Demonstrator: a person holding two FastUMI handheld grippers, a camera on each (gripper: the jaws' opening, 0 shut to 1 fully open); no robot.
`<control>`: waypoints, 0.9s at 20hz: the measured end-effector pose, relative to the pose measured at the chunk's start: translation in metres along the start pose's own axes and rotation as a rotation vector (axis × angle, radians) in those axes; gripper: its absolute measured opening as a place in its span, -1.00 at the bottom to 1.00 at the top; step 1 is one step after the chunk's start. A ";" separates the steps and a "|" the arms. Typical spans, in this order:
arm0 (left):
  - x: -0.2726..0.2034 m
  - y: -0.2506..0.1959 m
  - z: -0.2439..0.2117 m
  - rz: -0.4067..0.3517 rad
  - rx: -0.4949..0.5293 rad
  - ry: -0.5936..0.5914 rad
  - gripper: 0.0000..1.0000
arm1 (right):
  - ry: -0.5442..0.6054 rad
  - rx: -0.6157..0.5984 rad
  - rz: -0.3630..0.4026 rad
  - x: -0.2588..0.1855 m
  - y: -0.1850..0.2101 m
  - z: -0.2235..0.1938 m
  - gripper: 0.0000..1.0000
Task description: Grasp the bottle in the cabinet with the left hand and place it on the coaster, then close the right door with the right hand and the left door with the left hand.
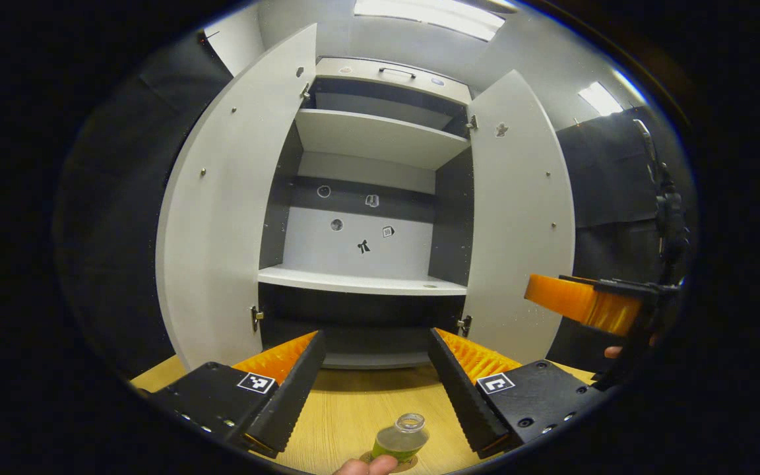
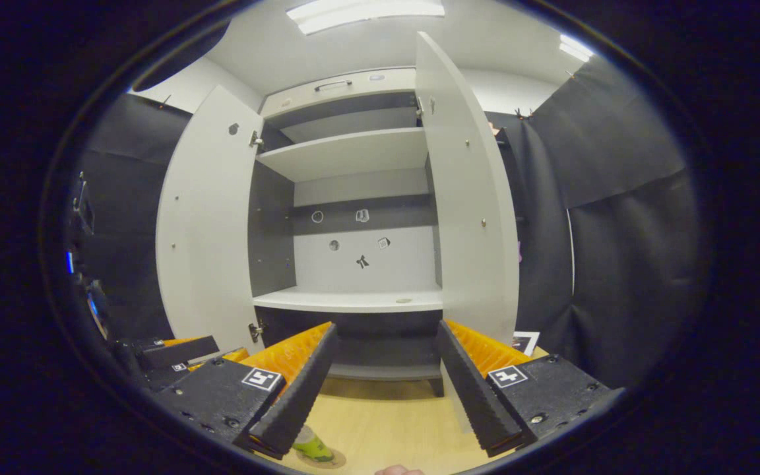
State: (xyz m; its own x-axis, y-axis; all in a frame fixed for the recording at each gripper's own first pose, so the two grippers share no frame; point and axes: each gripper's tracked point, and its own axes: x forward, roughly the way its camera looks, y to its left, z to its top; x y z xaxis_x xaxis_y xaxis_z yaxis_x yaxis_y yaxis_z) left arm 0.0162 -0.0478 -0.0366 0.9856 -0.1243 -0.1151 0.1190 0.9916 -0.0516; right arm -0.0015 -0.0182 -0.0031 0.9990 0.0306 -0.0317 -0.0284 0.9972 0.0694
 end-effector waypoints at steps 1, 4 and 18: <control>0.000 0.003 0.003 0.014 -0.013 -0.008 0.89 | -0.001 0.009 0.002 -0.002 -0.002 -0.002 0.98; -0.004 0.011 0.008 0.044 -0.016 -0.024 0.90 | -0.021 -0.009 -0.019 -0.008 -0.021 0.014 0.89; -0.008 0.030 0.000 0.109 0.032 -0.021 0.90 | -0.172 -0.002 -0.341 0.025 -0.203 0.175 0.96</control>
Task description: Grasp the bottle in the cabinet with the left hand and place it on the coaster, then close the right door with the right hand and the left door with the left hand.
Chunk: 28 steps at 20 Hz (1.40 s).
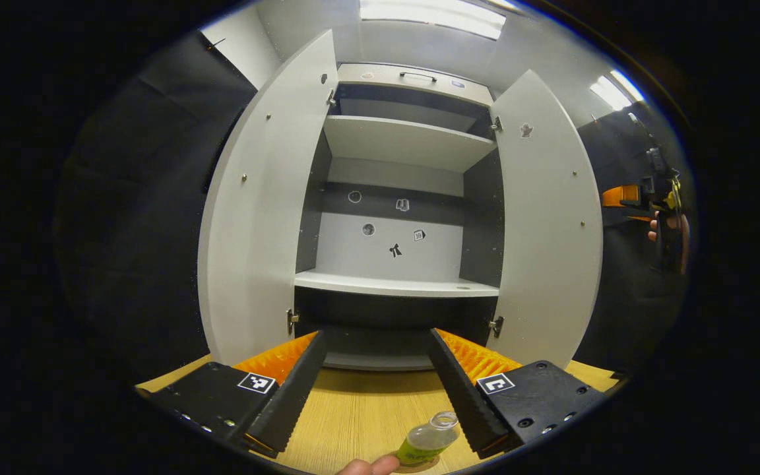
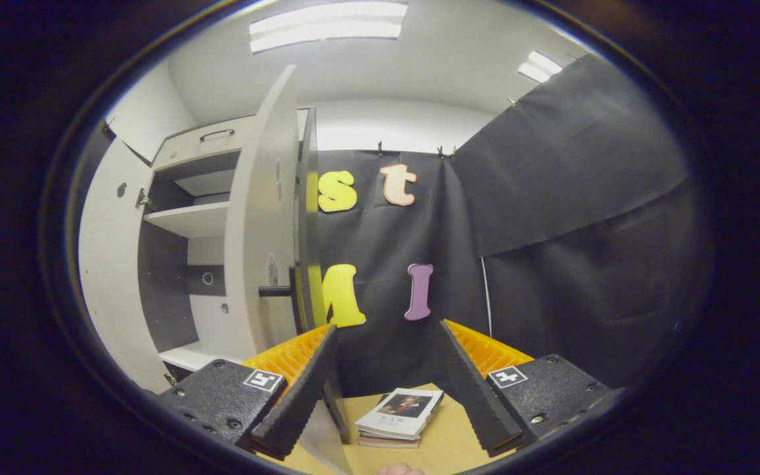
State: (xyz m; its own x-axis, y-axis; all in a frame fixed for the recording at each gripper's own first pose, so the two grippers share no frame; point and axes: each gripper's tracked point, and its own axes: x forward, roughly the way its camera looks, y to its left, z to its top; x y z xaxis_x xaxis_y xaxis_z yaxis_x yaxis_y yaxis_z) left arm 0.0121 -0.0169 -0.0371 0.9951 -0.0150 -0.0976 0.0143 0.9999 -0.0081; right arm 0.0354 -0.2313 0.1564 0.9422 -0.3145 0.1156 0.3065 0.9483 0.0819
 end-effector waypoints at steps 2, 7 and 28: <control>0.000 0.003 -0.002 0.008 0.002 0.003 0.90 | 0.022 -0.009 0.013 0.013 0.007 -0.006 0.96; 0.002 0.008 -0.007 0.017 -0.015 0.014 0.90 | -0.008 -0.027 0.000 0.009 0.007 -0.002 0.96; -0.032 0.054 0.021 0.148 0.008 -0.072 0.90 | -0.043 -0.066 0.326 0.022 0.185 -0.016 0.96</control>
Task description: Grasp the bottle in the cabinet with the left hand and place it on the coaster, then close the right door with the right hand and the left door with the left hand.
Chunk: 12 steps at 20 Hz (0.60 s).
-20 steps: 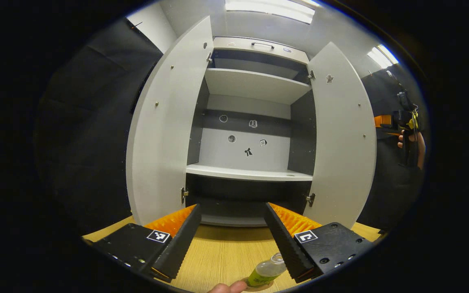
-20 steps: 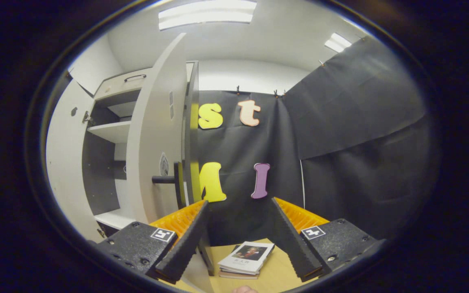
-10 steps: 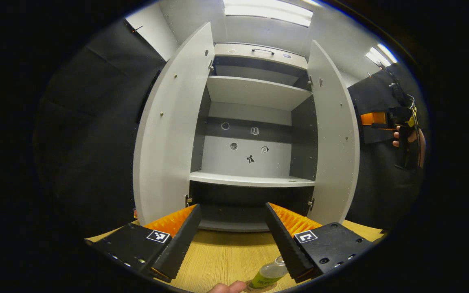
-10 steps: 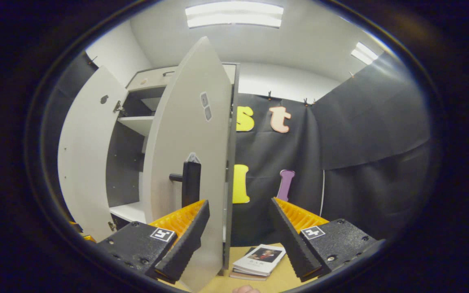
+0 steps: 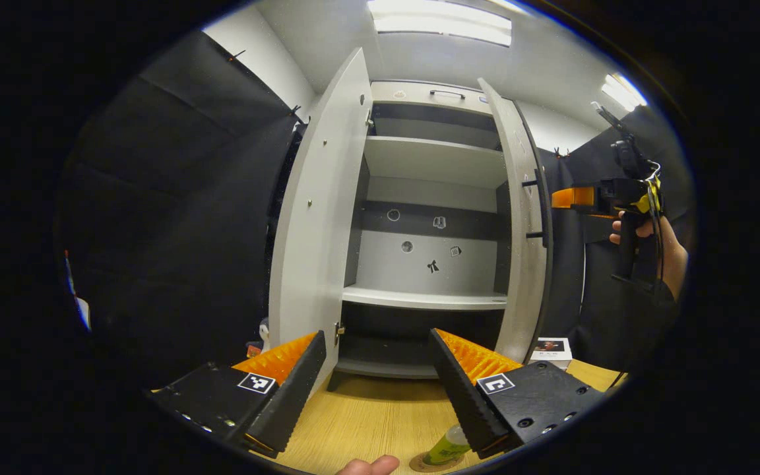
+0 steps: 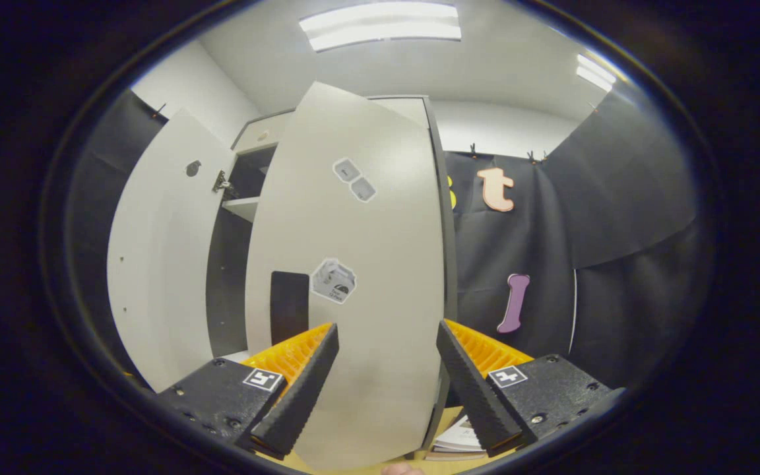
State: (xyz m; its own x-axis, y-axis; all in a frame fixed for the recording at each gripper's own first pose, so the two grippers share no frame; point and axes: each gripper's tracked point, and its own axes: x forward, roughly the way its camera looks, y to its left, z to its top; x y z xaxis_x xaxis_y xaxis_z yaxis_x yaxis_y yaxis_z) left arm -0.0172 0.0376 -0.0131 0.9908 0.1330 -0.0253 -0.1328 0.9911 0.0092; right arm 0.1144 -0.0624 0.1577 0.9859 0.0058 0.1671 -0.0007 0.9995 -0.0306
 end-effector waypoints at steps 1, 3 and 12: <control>-0.002 0.001 0.001 0.004 0.002 -0.001 0.89 | -0.006 0.000 -0.001 -0.001 0.000 0.002 0.96; -0.004 0.003 0.002 0.009 0.004 -0.004 0.80 | 0.003 -0.009 -0.004 -0.006 -0.006 0.002 0.96; 0.008 -0.020 0.012 -0.082 -0.017 0.012 0.90 | 0.007 -0.037 -0.095 -0.081 -0.029 -0.023 0.96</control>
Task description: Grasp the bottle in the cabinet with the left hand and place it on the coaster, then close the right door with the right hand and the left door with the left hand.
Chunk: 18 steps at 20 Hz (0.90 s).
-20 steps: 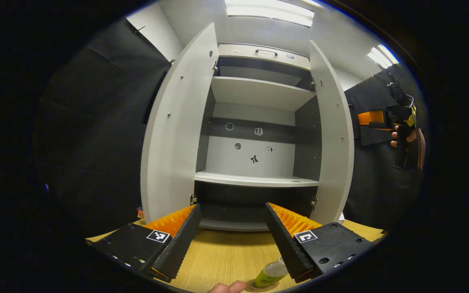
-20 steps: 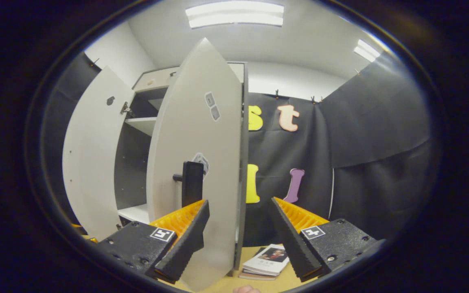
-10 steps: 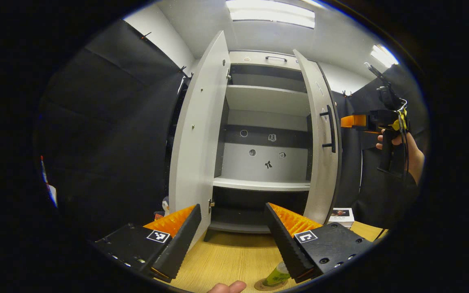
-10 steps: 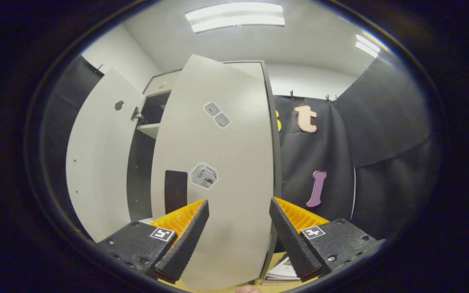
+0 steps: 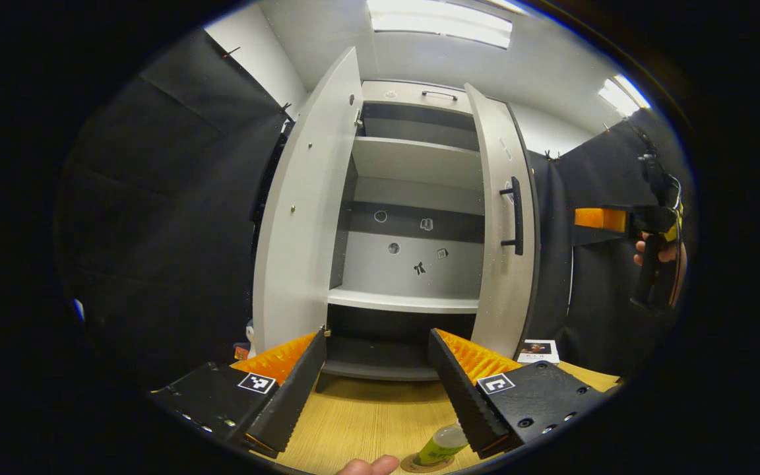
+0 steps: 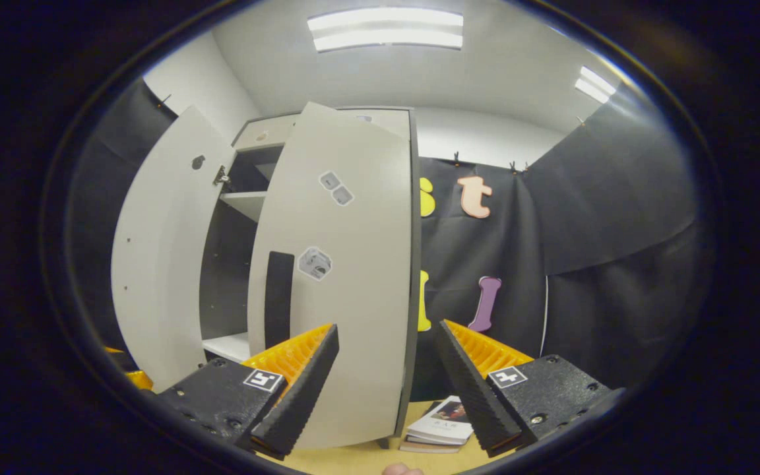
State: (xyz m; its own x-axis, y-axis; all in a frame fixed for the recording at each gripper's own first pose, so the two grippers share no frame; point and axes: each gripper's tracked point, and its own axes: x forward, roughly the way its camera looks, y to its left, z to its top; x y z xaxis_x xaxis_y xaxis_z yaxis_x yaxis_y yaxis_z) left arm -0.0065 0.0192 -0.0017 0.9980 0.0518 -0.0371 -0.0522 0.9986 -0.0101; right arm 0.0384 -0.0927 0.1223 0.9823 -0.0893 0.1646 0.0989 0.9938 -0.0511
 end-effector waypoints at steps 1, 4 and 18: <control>0.003 -0.001 0.001 -0.005 0.003 -0.002 0.89 | 0.004 0.004 -0.009 -0.010 0.000 -0.011 0.96; 0.008 -0.008 0.000 -0.024 0.004 0.004 0.89 | 0.074 -0.015 -0.040 -0.040 -0.001 -0.056 0.96; -0.005 0.040 0.044 0.067 -0.059 -0.059 1.00 | 0.237 0.026 -0.040 -0.069 0.005 -0.134 0.96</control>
State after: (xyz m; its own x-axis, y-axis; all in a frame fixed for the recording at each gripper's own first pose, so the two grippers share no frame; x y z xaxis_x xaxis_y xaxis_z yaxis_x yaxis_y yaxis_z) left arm -0.0121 0.0597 0.0421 0.9925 0.1204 0.0192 -0.1188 0.9906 -0.0682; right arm -0.0078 -0.0907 -0.0212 0.9879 -0.1382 -0.0697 0.1369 0.9903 -0.0229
